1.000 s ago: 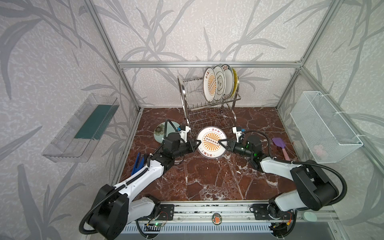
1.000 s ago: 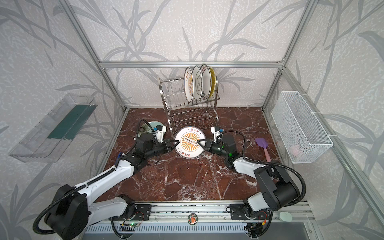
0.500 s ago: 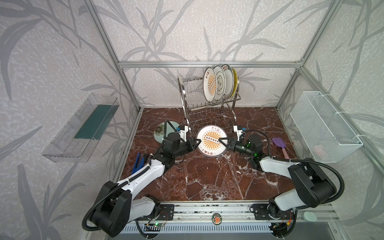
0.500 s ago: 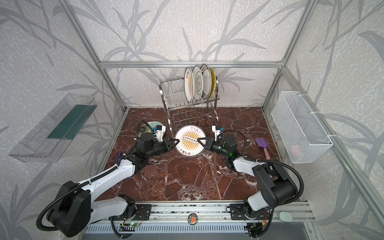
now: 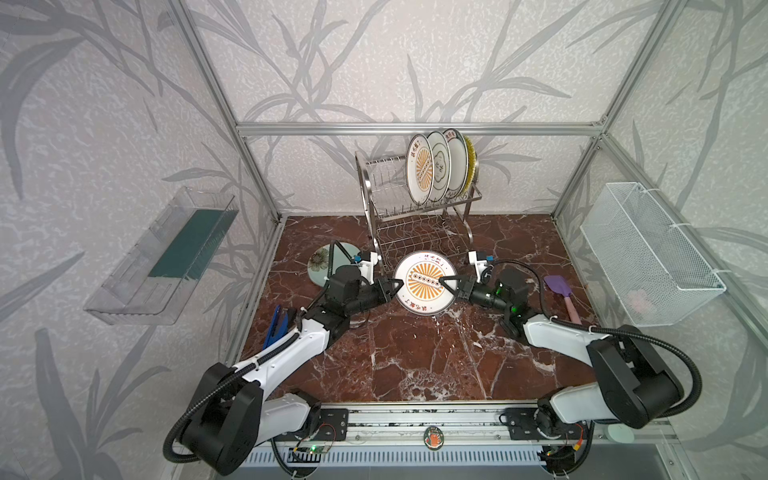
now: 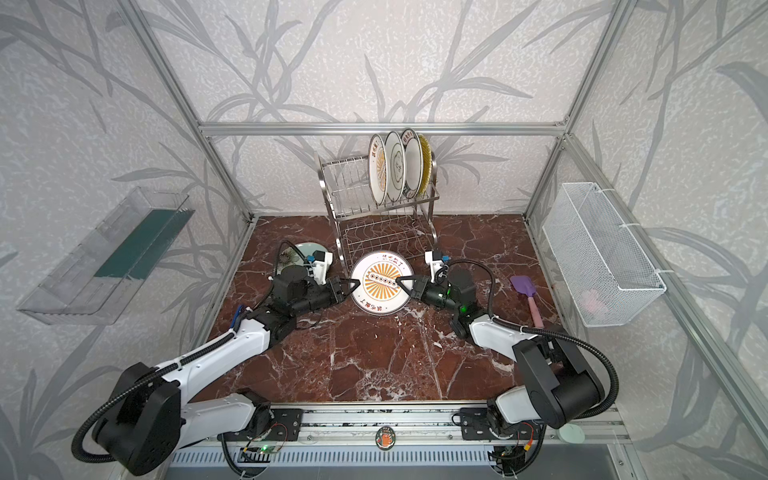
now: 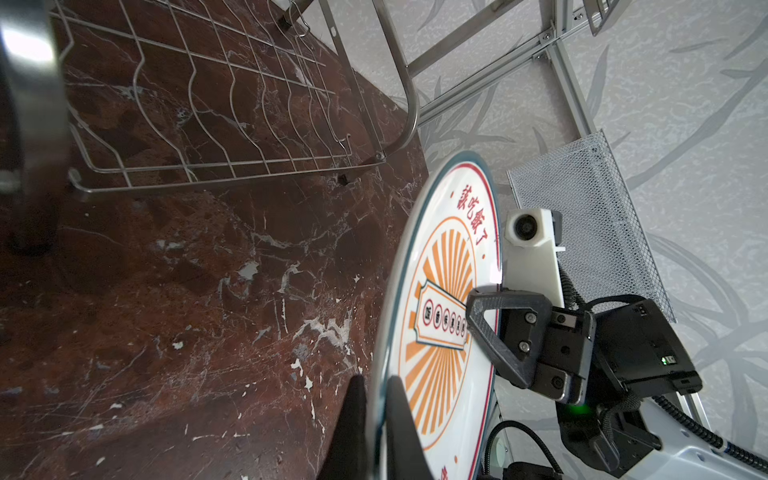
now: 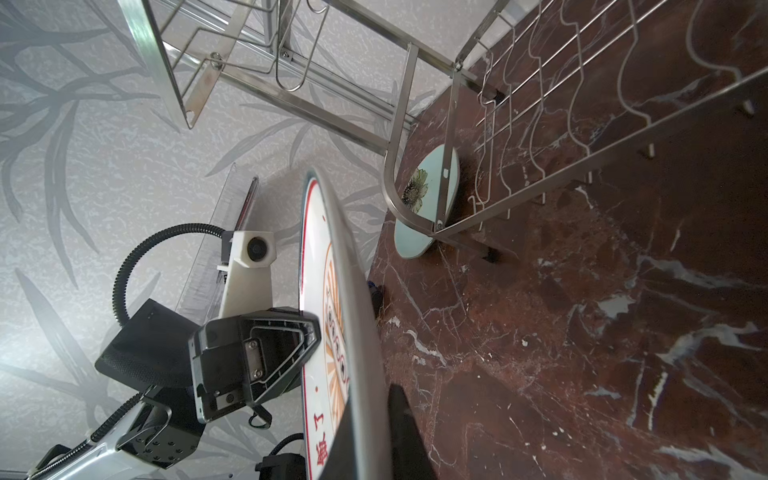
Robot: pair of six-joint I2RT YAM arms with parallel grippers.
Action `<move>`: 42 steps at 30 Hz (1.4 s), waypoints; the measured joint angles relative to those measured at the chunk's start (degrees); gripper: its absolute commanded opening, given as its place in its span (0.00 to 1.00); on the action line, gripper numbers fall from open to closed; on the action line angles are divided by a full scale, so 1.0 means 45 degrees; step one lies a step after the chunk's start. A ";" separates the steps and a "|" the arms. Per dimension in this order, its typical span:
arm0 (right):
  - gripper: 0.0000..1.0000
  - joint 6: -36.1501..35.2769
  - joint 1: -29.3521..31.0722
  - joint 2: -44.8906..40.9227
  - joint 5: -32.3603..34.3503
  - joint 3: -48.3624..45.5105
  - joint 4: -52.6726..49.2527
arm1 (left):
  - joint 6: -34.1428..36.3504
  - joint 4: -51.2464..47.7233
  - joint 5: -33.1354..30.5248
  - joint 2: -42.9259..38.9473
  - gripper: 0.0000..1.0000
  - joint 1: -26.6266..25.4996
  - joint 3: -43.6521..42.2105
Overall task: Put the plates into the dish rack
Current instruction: 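Close both grippers on opposite rims and tilt the sunburst plate upright, then lift the upright sunburst plate with both grippers toward the rack's upper tier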
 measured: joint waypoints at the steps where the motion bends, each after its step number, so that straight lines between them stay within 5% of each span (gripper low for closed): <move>1: 0.00 -0.0126 0.0024 -0.0121 0.0049 0.0000 -0.0180 | 0.0068 -0.0092 -0.0015 -0.0024 0.09 -0.0015 0.0005; 18: 0.00 -0.2016 0.0102 -0.1297 0.1039 0.0554 -0.3351 | 0.2055 -0.3075 -0.0831 -0.0947 0.33 -0.0092 0.1132; 42: 0.00 -0.4935 0.0102 -0.2341 0.0874 0.5212 -0.7349 | 0.7208 -0.9083 -0.2681 -0.1137 0.40 -0.0073 0.6756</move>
